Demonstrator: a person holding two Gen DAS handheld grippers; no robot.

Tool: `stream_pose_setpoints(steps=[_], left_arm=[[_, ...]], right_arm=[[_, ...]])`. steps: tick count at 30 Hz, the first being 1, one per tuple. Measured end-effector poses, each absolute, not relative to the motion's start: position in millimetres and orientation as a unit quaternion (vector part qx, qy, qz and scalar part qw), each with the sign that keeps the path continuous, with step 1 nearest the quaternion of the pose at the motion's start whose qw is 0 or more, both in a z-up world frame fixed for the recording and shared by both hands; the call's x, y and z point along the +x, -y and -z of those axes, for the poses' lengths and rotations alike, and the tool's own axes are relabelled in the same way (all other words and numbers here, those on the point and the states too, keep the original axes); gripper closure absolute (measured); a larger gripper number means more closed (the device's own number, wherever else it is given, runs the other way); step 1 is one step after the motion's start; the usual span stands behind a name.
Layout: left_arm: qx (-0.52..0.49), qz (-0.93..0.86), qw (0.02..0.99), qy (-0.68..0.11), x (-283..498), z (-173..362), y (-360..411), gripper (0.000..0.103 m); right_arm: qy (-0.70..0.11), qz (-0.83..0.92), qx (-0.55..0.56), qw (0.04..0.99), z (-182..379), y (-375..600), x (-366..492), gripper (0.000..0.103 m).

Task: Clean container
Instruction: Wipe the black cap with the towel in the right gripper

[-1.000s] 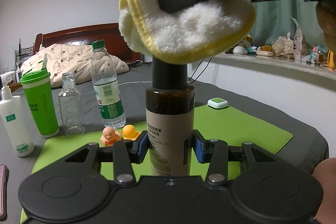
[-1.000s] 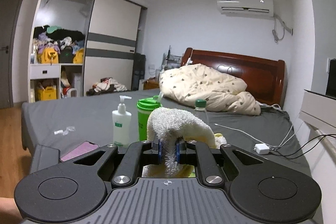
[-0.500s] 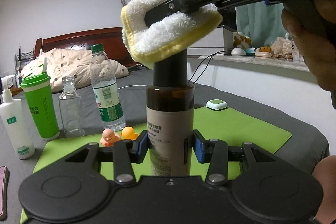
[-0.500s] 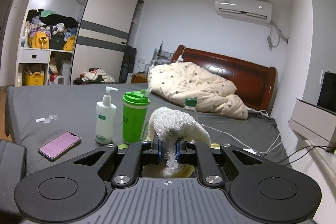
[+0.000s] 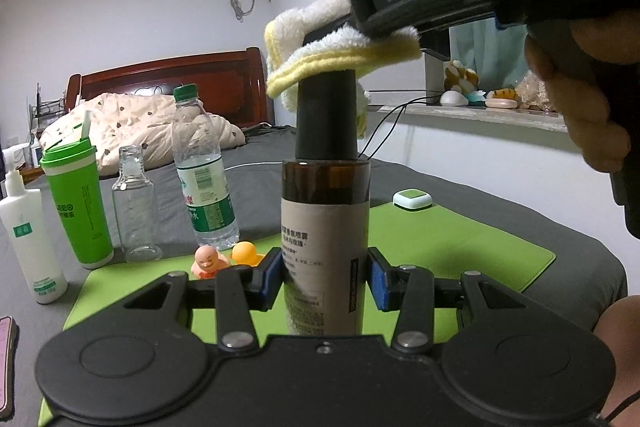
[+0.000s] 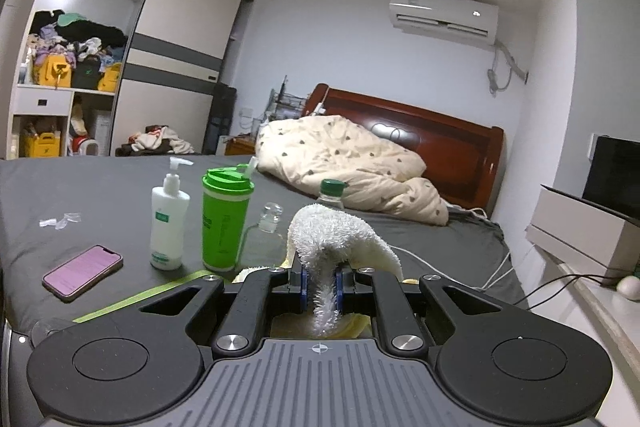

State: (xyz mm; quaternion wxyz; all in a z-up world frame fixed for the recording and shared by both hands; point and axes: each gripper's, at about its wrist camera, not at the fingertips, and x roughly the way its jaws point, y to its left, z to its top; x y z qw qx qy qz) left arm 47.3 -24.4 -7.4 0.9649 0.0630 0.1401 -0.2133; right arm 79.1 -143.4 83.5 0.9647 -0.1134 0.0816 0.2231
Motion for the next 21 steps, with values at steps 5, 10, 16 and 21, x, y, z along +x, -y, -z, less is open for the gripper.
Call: stream_pose_setpoints(steps=[5,10,16,21], left_arm=[[0.057,0.211,0.965,-0.142,47,7,22,0.060],[0.052,0.211,0.965,-0.143,46,7,18,0.060],[0.051,0.209,0.966,-0.144,45,7,17,0.060],[0.049,0.208,0.966,-0.145,43,8,15,0.060]], right_arm=[[-0.068,-0.221,-0.087,0.969,-92,158,70,0.091],[-0.040,-0.193,-0.099,0.975,-103,166,60,0.091],[-0.029,-0.214,-0.099,0.971,-105,168,39,0.091],[-0.037,-0.254,-0.098,0.961,-102,155,27,0.091]])
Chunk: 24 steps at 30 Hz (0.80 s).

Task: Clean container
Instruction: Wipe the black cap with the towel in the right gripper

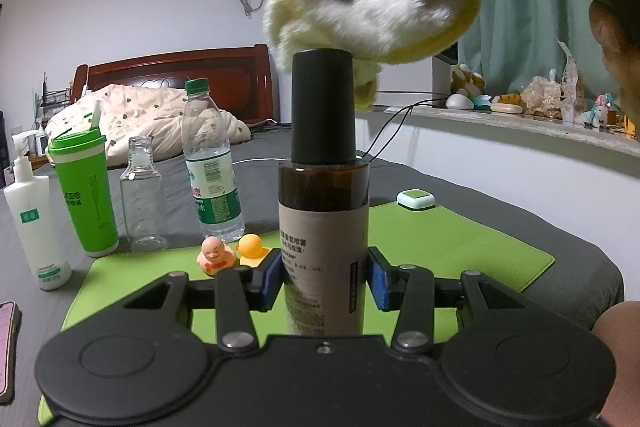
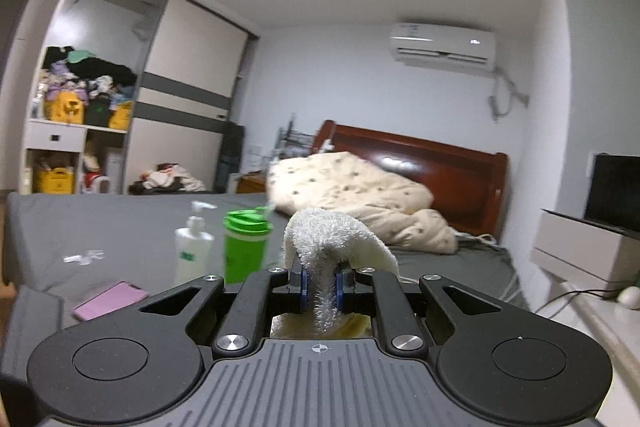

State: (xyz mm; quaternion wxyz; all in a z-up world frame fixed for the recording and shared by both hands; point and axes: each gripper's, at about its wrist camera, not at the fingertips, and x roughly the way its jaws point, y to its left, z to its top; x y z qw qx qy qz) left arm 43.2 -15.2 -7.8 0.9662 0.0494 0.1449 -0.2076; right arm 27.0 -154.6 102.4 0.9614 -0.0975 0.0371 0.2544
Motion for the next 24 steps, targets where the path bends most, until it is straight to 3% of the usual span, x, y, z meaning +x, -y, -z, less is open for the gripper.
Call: stream_pose_setpoints(steps=[24], left_arm=[[0.042,0.204,0.967,-0.148,42,7,12,0.060]], right_arm=[[-0.065,-0.239,-0.107,0.963,-82,141,44,0.091]])
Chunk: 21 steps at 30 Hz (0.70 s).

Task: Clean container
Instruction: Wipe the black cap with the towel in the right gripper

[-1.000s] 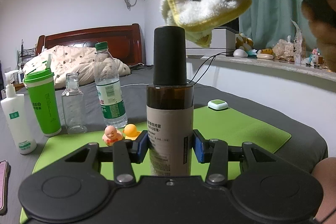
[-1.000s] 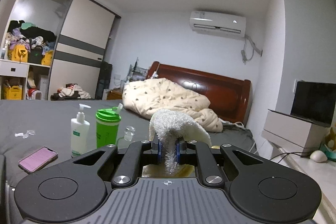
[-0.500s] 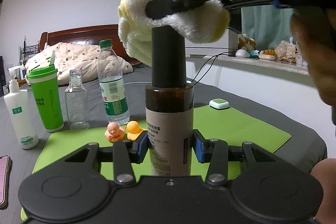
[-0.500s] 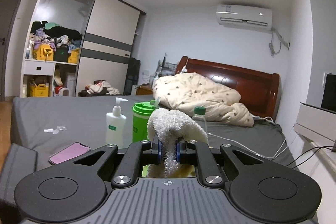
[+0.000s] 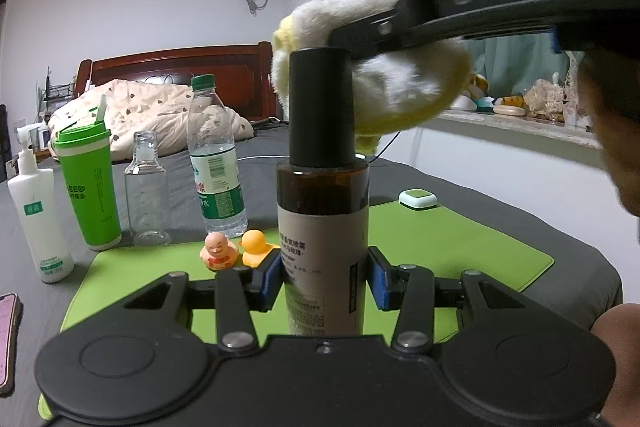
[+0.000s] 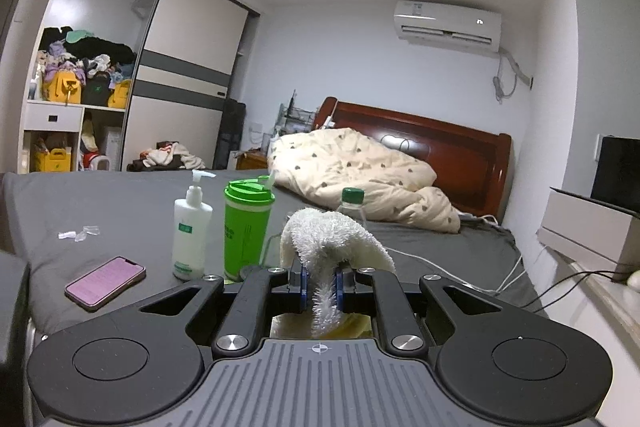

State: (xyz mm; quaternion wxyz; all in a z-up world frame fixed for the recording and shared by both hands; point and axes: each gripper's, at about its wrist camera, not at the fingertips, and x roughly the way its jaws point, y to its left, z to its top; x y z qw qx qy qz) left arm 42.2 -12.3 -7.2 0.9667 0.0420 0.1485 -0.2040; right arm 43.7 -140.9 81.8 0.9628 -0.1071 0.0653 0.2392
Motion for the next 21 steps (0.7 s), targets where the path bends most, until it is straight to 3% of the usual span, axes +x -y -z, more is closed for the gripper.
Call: stream_pose_setpoints(steps=[11,21], left_arm=[[0.044,0.201,0.967,-0.151,41,7,13,0.060],[0.049,0.200,0.967,-0.151,38,7,14,0.060]], right_arm=[[-0.040,-0.268,-0.080,0.959,-104,154,5,0.091],[-0.052,-0.270,-0.100,0.956,-97,126,30,0.091]])
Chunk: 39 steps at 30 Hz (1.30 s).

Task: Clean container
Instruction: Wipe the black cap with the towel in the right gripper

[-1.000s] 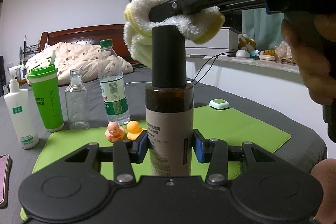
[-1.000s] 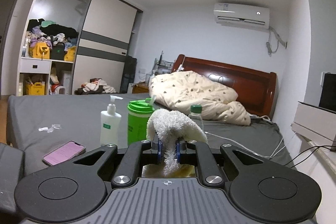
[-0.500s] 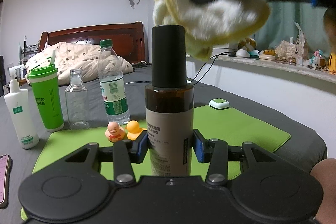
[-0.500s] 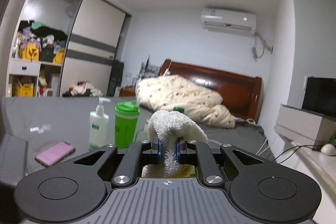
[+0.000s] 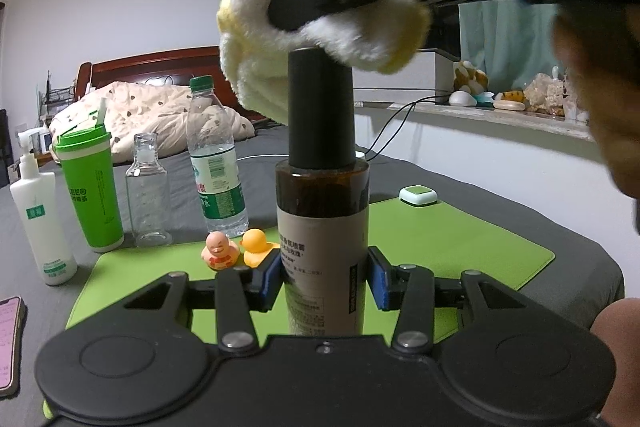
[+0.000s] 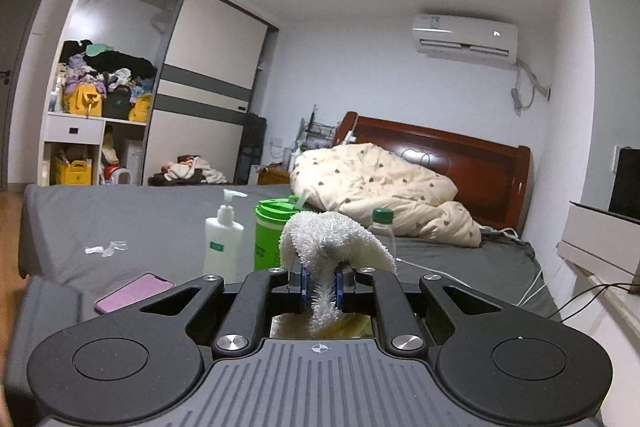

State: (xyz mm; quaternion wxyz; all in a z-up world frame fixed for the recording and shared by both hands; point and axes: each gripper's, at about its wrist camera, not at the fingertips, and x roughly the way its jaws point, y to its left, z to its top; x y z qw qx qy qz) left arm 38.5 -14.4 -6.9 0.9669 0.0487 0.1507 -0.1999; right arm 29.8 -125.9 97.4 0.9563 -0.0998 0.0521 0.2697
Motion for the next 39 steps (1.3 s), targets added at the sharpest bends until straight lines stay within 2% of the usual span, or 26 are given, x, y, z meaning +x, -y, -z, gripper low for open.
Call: stream_pose_setpoints(steps=[8,29,39], left_arm=[[0.057,0.203,0.966,-0.150,40,7,17,0.060],[0.054,0.197,0.967,-0.155,41,6,15,0.060],[0.057,0.197,0.967,-0.153,38,7,16,0.060]], right_arm=[[-0.056,-0.248,-0.100,0.962,-90,130,45,0.090],[-0.045,-0.269,-0.105,0.956,-97,143,-3,0.090],[-0.054,-0.252,-0.104,0.961,-96,133,31,0.090]])
